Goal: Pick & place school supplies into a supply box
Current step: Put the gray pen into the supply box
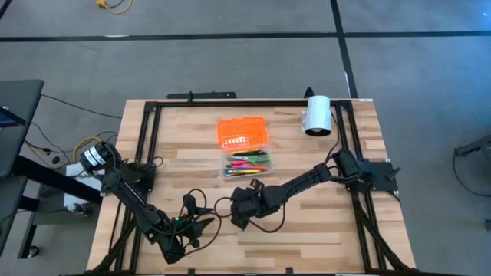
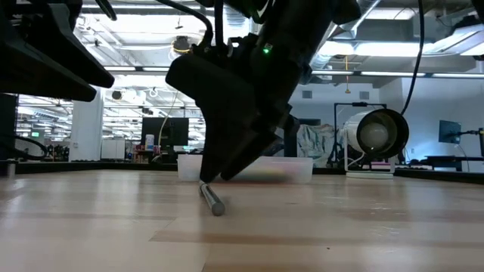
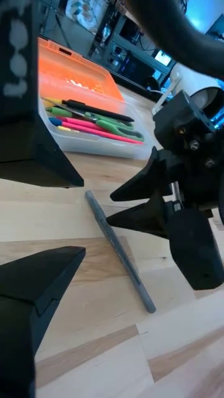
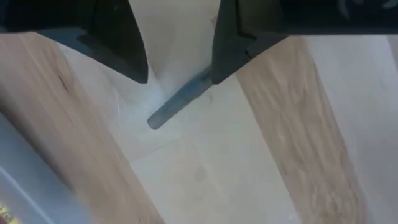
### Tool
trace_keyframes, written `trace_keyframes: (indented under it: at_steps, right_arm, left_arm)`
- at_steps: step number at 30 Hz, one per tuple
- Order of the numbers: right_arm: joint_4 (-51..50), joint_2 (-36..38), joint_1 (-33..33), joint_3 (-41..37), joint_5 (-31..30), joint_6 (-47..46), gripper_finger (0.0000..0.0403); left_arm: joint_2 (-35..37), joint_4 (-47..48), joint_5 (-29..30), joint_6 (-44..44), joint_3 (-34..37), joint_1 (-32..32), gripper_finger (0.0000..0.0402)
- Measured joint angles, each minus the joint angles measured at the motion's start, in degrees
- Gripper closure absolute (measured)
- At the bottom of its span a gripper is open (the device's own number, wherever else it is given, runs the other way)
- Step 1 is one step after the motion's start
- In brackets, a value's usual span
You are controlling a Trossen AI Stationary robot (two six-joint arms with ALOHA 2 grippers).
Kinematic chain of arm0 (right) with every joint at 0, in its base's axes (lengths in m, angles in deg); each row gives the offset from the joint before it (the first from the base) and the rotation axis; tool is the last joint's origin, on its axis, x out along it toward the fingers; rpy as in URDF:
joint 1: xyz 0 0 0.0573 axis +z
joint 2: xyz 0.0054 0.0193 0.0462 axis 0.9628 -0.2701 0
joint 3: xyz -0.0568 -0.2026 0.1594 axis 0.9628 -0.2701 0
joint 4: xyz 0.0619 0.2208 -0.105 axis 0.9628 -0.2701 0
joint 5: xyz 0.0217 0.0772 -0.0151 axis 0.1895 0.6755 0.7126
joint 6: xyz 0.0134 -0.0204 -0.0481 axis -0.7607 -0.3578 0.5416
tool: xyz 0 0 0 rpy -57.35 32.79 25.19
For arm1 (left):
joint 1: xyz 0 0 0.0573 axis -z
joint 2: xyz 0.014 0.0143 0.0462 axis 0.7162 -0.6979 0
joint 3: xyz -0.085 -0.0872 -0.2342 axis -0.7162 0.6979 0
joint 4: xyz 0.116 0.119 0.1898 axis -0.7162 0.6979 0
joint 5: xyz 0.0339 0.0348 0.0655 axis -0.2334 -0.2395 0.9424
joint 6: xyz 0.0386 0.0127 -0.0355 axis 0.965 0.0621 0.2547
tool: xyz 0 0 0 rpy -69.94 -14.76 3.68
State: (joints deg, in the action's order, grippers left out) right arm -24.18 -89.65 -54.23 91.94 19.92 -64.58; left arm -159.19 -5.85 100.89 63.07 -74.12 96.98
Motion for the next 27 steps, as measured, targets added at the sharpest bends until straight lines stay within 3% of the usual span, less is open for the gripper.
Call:
trace_keyframes:
  at_steps: [10,27]
  right_arm:
    - [0.08,0.0,0.13,0.01,0.41,-1.33,0.0184]
    - [-1.35,-3.21,1.67,0.54,3.66,-2.76,0.0218]
  left_arm:
    - [0.0,0.0,-0.04,-0.04,0.0,0.0,0.0244]
    - [0.0,0.0,-0.02,-0.04,0.0,0.01,0.0244]
